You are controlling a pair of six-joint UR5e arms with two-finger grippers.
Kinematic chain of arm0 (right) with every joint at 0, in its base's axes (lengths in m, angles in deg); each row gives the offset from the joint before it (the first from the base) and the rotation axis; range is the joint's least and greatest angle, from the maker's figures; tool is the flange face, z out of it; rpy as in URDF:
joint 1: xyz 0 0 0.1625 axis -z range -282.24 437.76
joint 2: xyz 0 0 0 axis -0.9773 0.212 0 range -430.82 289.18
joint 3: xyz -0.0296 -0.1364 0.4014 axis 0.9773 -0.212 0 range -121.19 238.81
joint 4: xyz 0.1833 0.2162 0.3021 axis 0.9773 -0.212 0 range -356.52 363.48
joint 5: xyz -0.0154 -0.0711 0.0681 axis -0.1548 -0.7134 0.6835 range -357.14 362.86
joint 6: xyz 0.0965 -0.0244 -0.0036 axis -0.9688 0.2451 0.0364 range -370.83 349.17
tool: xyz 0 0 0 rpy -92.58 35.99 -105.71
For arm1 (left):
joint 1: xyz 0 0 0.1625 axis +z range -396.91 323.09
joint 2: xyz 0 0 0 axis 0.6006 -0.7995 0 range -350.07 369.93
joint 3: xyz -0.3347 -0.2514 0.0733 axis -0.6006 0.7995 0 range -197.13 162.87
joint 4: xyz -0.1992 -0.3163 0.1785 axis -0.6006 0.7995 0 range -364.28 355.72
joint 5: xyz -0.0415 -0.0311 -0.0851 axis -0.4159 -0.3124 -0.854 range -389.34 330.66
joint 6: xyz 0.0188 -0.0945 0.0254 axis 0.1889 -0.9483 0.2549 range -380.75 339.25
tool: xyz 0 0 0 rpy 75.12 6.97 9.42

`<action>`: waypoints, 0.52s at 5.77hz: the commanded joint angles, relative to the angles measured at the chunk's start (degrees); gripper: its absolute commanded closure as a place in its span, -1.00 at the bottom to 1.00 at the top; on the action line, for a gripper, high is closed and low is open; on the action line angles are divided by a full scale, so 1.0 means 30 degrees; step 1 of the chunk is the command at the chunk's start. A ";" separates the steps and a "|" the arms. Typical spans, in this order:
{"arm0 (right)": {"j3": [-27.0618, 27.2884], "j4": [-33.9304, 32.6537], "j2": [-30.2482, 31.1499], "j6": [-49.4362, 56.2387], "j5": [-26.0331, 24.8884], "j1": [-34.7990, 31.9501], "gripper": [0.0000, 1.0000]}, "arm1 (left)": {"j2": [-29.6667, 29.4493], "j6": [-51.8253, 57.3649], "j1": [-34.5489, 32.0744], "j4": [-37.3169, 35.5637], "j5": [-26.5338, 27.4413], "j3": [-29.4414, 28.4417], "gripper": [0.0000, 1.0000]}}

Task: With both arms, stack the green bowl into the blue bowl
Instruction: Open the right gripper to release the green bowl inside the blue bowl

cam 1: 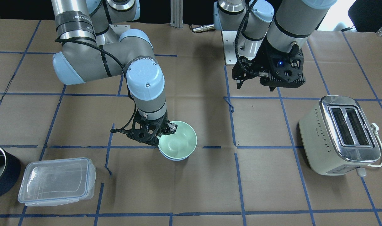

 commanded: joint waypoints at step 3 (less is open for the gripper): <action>0.0910 -0.1533 -0.0230 0.0463 0.0019 -0.0001 -0.98 | 0.0190 0.0000 -0.0029 0.0058 0.0000 0.0114 -0.97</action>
